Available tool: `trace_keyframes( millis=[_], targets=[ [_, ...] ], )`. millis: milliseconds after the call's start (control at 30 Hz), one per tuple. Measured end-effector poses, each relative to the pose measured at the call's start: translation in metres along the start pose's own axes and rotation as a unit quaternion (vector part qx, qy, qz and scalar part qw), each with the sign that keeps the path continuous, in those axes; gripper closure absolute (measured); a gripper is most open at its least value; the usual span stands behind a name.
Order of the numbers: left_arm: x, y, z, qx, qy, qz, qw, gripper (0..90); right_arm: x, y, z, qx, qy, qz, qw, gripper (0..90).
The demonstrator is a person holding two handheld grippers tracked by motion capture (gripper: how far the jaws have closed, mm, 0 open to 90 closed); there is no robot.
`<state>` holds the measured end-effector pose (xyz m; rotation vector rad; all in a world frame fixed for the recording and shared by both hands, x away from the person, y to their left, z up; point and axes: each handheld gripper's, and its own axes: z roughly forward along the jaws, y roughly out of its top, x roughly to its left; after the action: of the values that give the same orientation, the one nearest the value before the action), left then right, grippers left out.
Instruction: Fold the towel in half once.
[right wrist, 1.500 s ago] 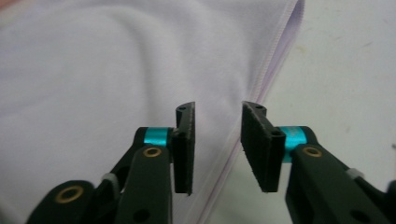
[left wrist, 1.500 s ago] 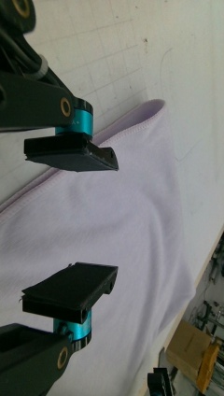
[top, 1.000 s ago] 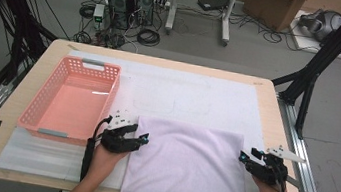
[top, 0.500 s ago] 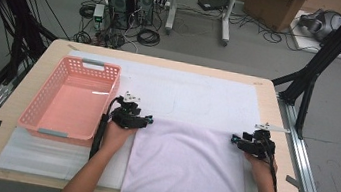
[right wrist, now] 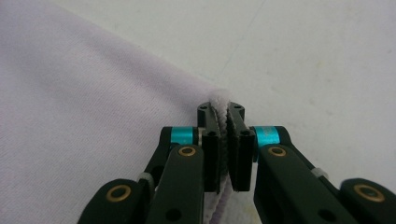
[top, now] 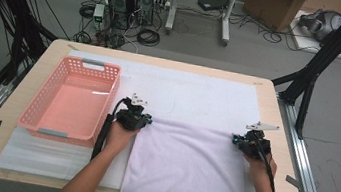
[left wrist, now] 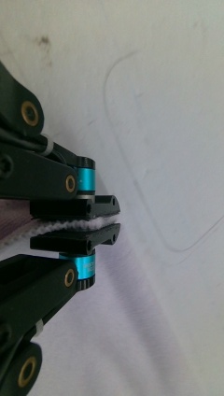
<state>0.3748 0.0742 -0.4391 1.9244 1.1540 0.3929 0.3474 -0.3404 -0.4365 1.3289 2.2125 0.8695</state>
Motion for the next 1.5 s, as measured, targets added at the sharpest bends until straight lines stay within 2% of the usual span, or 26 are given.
trace_keyframes(
  millis=[33, 100, 200, 300, 367, 467, 533, 600, 633, 700, 800, 933, 1000, 1067, 1133, 1200, 1300, 1400, 1467, 1500],
  targets=[
    [0.001, 0.003, -0.001, -0.012, 0.001, -0.007, 0.9999, 84.9, -0.002, 0.001, 0.0, -0.007, -0.002, 0.002, 1.0, 85.9],
    [0.002, 0.008, -0.003, -0.036, 0.01, -0.008, 0.9993, 84.9, -0.008, 0.004, -0.001, -0.021, 0.0, 0.012, 0.9997, 85.9],
    [0.008, 0.019, -0.002, -0.047, 0.014, -0.026, 0.9984, 84.9, -0.017, 0.012, 0.0, -0.043, 0.005, 0.018, 0.9989, 85.9],
    [0.015, 0.032, -0.002, -0.07, 0.027, -0.029, 0.9967, 85.1, -0.023, 0.027, 0.0, -0.07, 0.005, 0.01, 0.9975, 85.9],
    [0.021, 0.039, 0.0, -0.084, 0.027, -0.035, 0.9955, 85.1, -0.029, 0.038, 0.001, -0.087, 0.004, 0.007, 0.9961, 85.9],
    [0.029, 0.05, 0.007, -0.086, 0.037, -0.015, 0.9955, 85.0, -0.036, 0.051, 0.005, -0.107, 0.003, 0.006, 0.9942, 85.8],
    [0.035, 0.055, 0.01, -0.084, 0.04, -0.018, 0.9955, 85.1, -0.036, 0.06, 0.01, -0.105, -0.002, -0.008, 0.9945, 85.8],
    [0.04, 0.06, 0.012, -0.086, 0.042, -0.026, 0.9951, 85.0, -0.037, 0.068, 0.015, -0.103, -0.001, -0.008, 0.9946, 85.8],
    [0.041, 0.062, 0.013, -0.095, 0.047, -0.027, 0.994, 85.0, -0.038, 0.071, 0.016, -0.105, -0.002, -0.009, 0.9944, 85.7],
    [0.042, 0.064, 0.014, -0.108, 0.057, -0.026, 0.9922, 85.0, -0.04, 0.077, 0.018, -0.11, 0.001, -0.001, 0.9939, 85.7],
    [0.045, 0.071, 0.016, -0.103, 0.062, -0.016, 0.9926, 84.8, -0.041, 0.085, 0.02, -0.112, -0.001, -0.004, 0.9937, 85.6],
    [0.048, 0.08, 0.019, -0.114, 0.064, -0.015, 0.9913, 84.4, -0.041, 0.093, 0.022, -0.125, -0.021, -0.009, 0.9919, 85.5],
    [0.049, 0.078, 0.022, -0.115, 0.059, -0.026, 0.9913, 80.4, -0.039, 0.095, 0.027, -0.123, -0.03, -0.009, 0.992, 83.3],
    [0.049, 0.075, 0.024, -0.106, 0.041, -0.046, 0.9925, 59.1, -0.038, 0.093, 0.032, -0.11, -0.035, 0.004, 0.9933, 71.5],
    [0.045, 0.071, 0.024, -0.104, 0.033, -0.037, 0.9933, 45.3, -0.039, 0.091, 0.035, -0.1, -0.018, 0.025, 0.9945, 62.5],
    [0.04, 0.07, 0.025, -0.085, 0.016, -0.027, 0.9958, 39.1, -0.036, 0.087, 0.034, -0.099, -0.012, 0.023, 0.9947, 62.2],
    [0.03, 0.065, 0.023, -0.092, 0.0, -0.018, 0.9956, 36.9, -0.033, 0.083, 0.032, -0.091, -0.005, 0.027, 0.9954, 58.6],
    [0.025, 0.057, 0.022, -0.082, -0.019, -0.01, 0.9964, 38.1, -0.029, 0.08, 0.025, -0.095, 0.002, 0.03, 0.995, 57.1],
    [0.022, 0.055, 0.02, -0.069, -0.034, -0.013, 0.997, 36.8, -0.026, 0.077, 0.019, -0.095, 0.006, 0.027, 0.9951, 55.7],
    [0.02, 0.053, 0.017, -0.079, -0.035, -0.01, 0.9962, 36.3, -0.025, 0.075, 0.016, -0.095, 0.007, 0.025, 0.9951, 55.4]
  ],
)
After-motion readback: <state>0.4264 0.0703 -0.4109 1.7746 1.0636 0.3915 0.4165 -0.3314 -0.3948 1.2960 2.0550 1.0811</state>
